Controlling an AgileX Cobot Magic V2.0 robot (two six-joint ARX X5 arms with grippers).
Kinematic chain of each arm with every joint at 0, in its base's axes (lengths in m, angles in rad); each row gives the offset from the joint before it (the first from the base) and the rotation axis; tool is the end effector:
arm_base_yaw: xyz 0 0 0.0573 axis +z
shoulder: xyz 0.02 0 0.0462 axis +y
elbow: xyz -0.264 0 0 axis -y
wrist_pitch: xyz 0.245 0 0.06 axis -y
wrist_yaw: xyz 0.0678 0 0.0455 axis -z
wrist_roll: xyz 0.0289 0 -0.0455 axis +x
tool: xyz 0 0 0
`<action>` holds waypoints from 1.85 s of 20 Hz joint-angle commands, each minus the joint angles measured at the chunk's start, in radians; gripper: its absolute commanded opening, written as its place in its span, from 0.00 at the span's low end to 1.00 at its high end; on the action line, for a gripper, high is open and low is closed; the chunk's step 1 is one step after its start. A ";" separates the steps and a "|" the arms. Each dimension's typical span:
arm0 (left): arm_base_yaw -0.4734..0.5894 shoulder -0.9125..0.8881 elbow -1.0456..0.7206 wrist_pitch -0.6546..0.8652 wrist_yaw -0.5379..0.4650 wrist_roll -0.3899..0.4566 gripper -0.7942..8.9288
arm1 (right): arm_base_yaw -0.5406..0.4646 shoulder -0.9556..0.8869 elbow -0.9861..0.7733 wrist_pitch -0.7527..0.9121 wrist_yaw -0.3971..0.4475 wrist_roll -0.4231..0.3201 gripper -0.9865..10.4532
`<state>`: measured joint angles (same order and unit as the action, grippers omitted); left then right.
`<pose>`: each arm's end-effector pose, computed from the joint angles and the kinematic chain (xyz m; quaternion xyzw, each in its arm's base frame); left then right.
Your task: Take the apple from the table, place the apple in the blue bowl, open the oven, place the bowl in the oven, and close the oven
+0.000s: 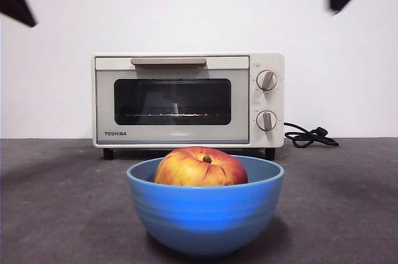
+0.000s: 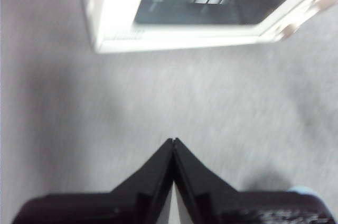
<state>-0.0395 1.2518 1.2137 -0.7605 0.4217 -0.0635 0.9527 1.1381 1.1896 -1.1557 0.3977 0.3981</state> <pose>0.2494 -0.0217 0.3373 -0.1023 0.3882 -0.1984 0.8941 0.1212 0.1511 0.3314 -0.1594 0.4474 0.1477 0.8675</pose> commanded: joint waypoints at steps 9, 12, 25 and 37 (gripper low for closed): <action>-0.199 0.447 0.489 0.051 0.005 0.002 0.08 | -0.165 -0.234 -0.089 -0.078 0.022 0.064 0.08; -0.218 0.562 0.592 0.052 0.004 -0.039 0.08 | -0.235 -0.313 -0.202 -0.056 -0.079 0.074 0.08; -0.236 0.714 0.640 0.002 -0.003 -0.017 0.08 | -0.260 -0.377 -0.344 0.056 -0.243 0.149 0.08; -0.348 0.713 0.639 -0.189 -0.188 0.064 0.08 | -0.260 -0.377 -0.344 0.155 -0.299 0.152 0.08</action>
<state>-0.3870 1.9221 1.8816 -0.9409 0.2638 -0.0151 0.6933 0.7624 0.8543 -1.0061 0.0990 0.5400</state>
